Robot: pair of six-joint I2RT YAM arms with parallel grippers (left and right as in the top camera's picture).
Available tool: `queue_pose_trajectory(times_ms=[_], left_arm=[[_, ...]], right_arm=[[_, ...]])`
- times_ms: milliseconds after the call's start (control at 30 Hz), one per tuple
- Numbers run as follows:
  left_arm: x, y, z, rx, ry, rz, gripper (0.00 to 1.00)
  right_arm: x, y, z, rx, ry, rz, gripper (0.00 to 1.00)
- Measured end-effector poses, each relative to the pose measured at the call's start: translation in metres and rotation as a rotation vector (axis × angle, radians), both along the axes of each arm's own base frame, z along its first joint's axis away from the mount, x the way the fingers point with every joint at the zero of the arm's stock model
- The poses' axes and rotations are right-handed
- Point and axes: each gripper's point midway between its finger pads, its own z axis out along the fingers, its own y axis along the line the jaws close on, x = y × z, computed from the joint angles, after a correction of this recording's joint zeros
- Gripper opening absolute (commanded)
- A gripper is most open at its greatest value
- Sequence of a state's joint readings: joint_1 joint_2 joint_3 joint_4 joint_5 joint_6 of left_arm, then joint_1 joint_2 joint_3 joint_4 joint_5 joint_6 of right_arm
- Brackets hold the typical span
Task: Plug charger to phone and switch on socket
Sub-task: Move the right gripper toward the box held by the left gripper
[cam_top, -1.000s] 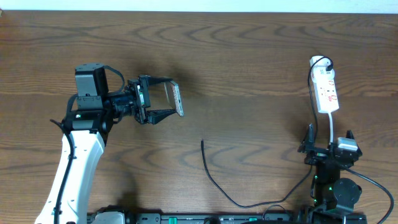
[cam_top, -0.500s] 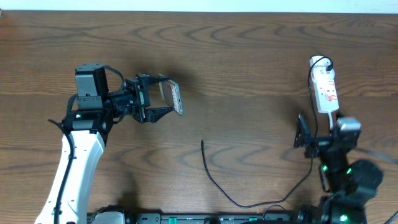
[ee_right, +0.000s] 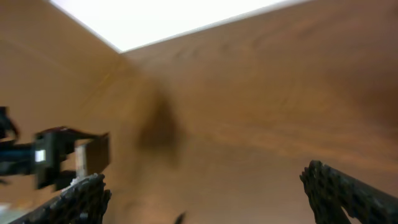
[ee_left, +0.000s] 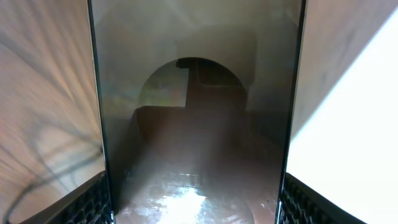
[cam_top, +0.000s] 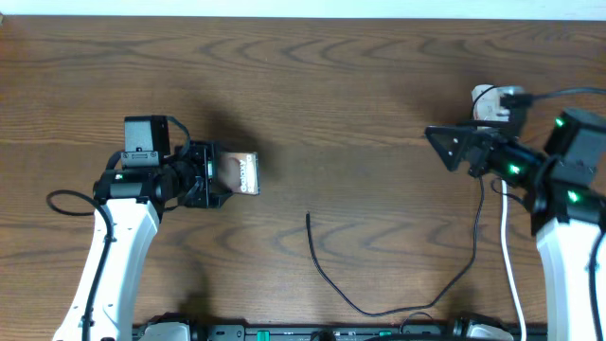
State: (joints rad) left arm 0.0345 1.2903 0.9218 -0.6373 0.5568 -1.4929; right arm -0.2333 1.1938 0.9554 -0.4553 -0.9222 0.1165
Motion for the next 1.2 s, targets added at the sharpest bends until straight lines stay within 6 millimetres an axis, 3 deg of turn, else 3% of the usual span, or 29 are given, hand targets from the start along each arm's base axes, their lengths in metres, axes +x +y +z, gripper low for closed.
queue_pose_trajectory(times_ms=[167, 367, 567, 700, 933, 1200], left_arm=[[-0.007, 0.019, -0.013, 0.112, 0.055, 0.053, 0.08], [-0.014, 0.036, -0.022, 0.207, 0.094, 0.094, 0.07], [-0.02, 0.046, -0.027, 0.265, 0.125, 0.114, 0.07], [-0.021, 0.051, -0.029, 0.318, 0.128, 0.122, 0.07], [-0.021, 0.038, -0.032, 0.353, 0.134, 0.119, 0.07], [-0.016, 0.014, -0.04, 0.339, 0.144, 0.102, 0.07]], right_arm=[[0.004, 0.03, -0.036, 0.132, 0.188, 0.107, 0.99], [-0.003, 0.07, -0.063, 0.237, 0.347, 0.241, 0.99], [0.003, 0.075, -0.083, 0.261, 0.447, 0.214, 0.99], [0.007, 0.078, -0.085, 0.267, 0.464, 0.196, 0.99], [0.006, 0.111, -0.088, 0.222, 0.475, 0.217, 0.99], [-0.009, 0.178, -0.09, 0.11, 0.412, 0.297, 0.99]])
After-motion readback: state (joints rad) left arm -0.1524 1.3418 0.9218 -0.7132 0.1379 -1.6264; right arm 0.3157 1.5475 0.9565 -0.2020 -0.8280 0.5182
